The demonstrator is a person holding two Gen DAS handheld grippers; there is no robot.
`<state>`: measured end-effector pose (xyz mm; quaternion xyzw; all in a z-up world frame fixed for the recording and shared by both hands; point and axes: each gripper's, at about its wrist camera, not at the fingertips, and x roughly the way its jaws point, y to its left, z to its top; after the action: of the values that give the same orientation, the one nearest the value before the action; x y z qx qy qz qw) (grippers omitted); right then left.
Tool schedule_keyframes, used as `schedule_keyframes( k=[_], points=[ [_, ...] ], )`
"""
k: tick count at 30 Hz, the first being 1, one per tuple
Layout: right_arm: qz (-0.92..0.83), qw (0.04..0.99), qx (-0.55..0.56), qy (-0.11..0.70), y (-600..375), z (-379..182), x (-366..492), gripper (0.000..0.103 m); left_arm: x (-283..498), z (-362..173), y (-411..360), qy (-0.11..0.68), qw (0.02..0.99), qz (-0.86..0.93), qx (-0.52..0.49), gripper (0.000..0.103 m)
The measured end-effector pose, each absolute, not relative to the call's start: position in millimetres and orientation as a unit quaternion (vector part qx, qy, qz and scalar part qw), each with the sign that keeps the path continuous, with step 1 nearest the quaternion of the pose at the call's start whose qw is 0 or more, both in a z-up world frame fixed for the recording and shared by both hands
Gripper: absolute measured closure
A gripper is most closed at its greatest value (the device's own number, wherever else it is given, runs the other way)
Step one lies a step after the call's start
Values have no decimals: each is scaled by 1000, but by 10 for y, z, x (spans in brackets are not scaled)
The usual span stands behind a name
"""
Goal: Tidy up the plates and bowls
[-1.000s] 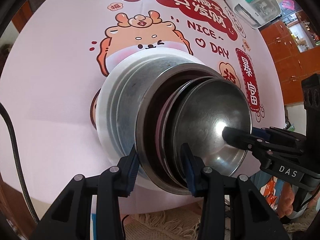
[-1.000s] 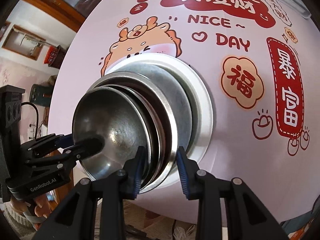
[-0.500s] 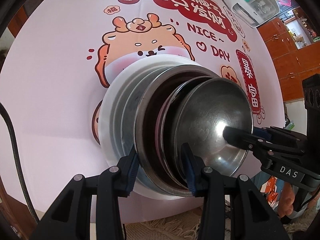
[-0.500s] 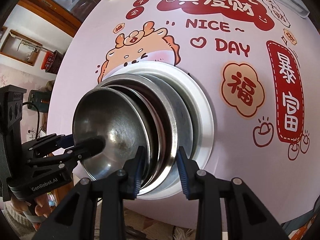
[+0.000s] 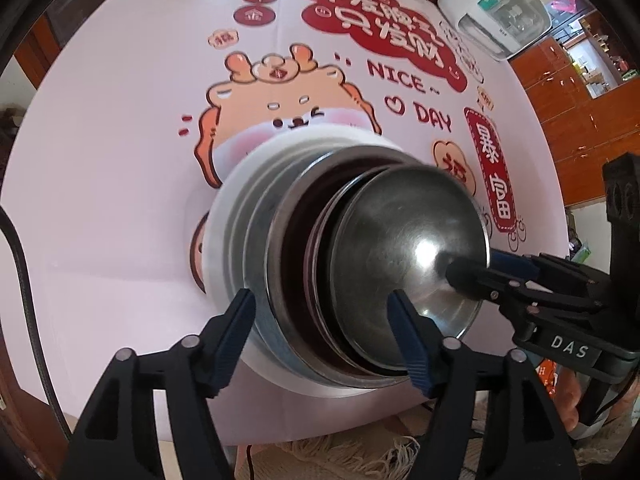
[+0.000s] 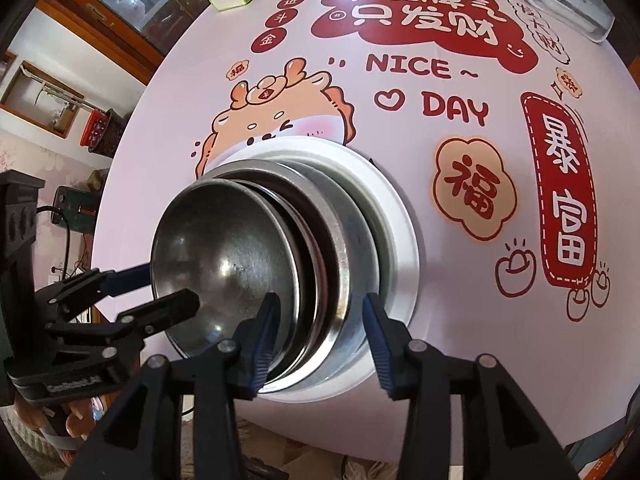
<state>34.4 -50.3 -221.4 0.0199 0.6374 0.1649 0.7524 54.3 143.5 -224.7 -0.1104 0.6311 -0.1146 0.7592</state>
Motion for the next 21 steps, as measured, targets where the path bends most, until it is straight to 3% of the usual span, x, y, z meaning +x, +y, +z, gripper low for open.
schedule_keyframes(
  k=[14, 21],
  points=[
    [178, 774, 11, 608, -525, -1968, 168, 60, 444, -1950, 1313, 605, 783, -114, -89, 31],
    [182, 785, 6, 592, -562, -1815, 55, 60, 348, -1742, 1243, 585, 800, -107, -80, 23]
  ],
)
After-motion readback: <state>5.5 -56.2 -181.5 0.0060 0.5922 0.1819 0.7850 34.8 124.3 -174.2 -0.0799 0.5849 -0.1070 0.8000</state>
